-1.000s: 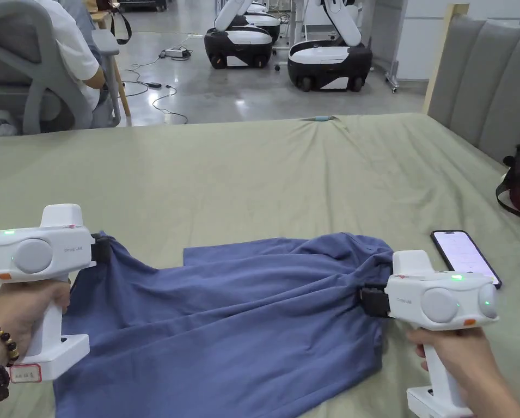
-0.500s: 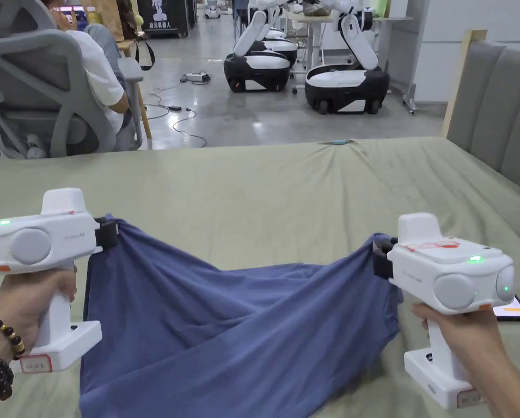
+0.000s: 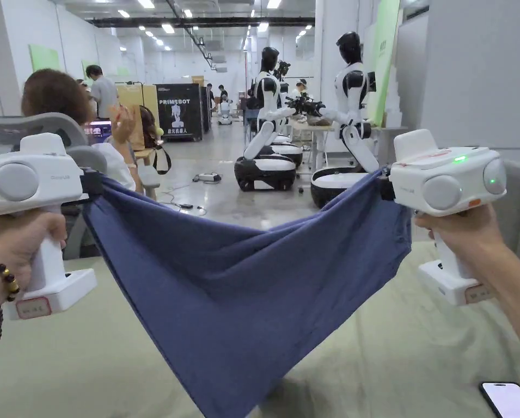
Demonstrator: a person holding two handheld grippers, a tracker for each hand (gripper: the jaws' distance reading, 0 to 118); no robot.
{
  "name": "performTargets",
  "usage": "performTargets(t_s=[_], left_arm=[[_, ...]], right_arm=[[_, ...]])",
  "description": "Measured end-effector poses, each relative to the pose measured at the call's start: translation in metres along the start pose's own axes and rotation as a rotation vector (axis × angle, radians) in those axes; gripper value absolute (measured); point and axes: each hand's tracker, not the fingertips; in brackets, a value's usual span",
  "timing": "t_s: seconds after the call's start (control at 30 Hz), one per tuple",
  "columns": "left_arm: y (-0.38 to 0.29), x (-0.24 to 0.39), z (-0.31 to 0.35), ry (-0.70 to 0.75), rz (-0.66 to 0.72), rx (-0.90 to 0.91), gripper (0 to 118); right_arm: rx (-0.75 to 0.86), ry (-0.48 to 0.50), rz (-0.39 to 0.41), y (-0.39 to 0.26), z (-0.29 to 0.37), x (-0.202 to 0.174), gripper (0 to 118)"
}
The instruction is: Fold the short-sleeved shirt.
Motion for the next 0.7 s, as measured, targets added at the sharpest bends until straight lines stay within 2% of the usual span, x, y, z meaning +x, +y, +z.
performTargets(t_s=[0.1, 0.17, 0.27, 0.33, 0.5, 0.7], left_arm=[[0.028, 0.0, -0.009, -0.007, 0.035, 0.024, 3], [0.046, 0.003, -0.015, 0.05, 0.0, 0.047, 3], [0.056, 0.005, -0.022, 0.057, 0.025, 0.066, 3], [0.058, 0.005, -0.027, 0.056, 0.041, 0.077, 3], [0.044, 0.009, -0.038, 0.031, -0.012, 0.091, 3], [-0.025, 0.006, -0.064, 0.023, -0.034, 0.003, 3]], right_arm=[[0.002, -0.052, 0.014, 0.037, -0.014, 0.014, 4], [-0.019, -0.108, -0.034, 0.058, -0.024, 0.027, 4], [0.002, -0.129, -0.138, 0.07, -0.031, 0.041, 4], [-0.006, -0.127, -0.136, 0.069, -0.037, 0.046, 4], [-0.022, -0.126, -0.123, 0.045, -0.049, 0.045, 4], [-0.128, -0.073, -0.17, -0.027, -0.069, 0.034, 4]])
